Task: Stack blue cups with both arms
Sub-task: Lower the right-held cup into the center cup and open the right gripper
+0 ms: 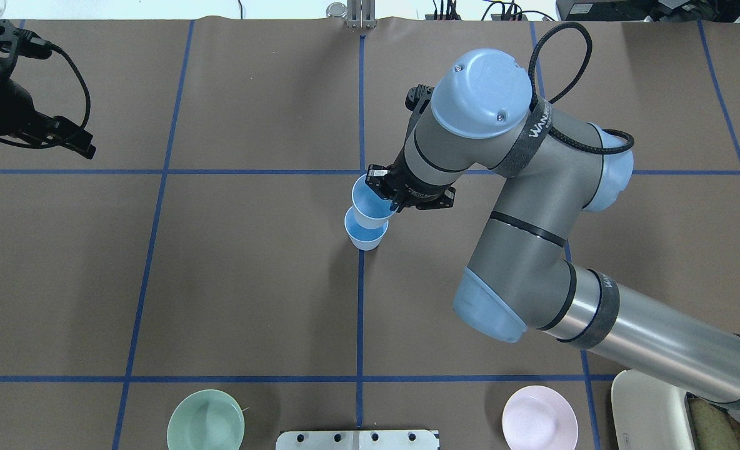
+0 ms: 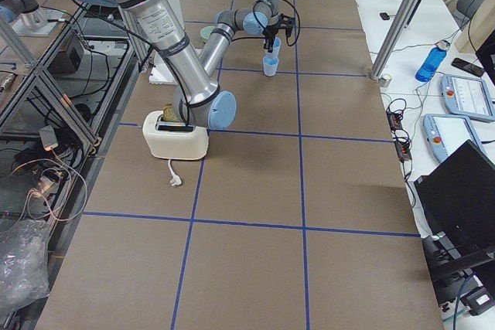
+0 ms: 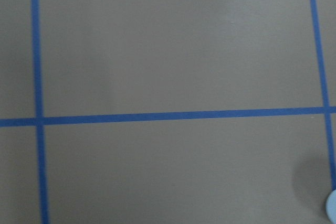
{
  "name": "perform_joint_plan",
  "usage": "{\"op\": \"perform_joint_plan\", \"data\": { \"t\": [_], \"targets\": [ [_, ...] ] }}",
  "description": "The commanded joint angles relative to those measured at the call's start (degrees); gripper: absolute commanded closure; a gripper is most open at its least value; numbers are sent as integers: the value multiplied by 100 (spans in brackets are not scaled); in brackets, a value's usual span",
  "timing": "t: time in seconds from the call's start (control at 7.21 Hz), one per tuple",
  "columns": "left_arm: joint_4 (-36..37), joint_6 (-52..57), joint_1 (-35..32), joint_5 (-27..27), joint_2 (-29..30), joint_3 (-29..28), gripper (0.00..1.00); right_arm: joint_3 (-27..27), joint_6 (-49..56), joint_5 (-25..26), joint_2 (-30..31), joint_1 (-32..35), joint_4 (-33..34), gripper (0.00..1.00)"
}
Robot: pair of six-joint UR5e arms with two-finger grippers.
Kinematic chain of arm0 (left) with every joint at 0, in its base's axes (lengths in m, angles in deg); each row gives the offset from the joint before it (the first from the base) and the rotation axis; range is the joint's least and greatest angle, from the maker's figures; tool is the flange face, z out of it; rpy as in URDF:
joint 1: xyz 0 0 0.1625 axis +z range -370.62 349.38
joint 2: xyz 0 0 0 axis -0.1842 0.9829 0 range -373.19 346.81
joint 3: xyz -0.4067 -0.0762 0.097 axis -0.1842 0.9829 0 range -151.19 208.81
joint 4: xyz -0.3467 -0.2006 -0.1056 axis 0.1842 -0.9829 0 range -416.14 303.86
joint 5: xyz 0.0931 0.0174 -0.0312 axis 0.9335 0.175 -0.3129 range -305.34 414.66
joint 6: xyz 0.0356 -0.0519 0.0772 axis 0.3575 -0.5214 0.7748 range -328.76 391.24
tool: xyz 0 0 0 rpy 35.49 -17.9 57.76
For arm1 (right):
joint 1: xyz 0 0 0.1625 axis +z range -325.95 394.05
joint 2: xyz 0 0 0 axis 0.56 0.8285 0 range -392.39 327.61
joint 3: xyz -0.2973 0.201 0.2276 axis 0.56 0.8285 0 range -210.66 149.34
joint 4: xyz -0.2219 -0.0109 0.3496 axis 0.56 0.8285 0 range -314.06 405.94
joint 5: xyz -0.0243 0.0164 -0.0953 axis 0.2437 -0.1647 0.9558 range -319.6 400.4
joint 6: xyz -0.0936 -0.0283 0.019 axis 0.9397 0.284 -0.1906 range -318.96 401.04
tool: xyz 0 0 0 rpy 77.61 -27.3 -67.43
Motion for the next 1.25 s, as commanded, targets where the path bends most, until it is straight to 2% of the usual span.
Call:
{"op": "perform_joint_plan", "data": {
  "t": [0.0,1.11],
  "targets": [
    [-328,12,-4,2,-193,-70,1,112,-11,56,-21,-55,-18,100],
    [-337,-41,14,2,-193,-140,1,393,6,284,-152,-231,-44,100]
  ]
}}
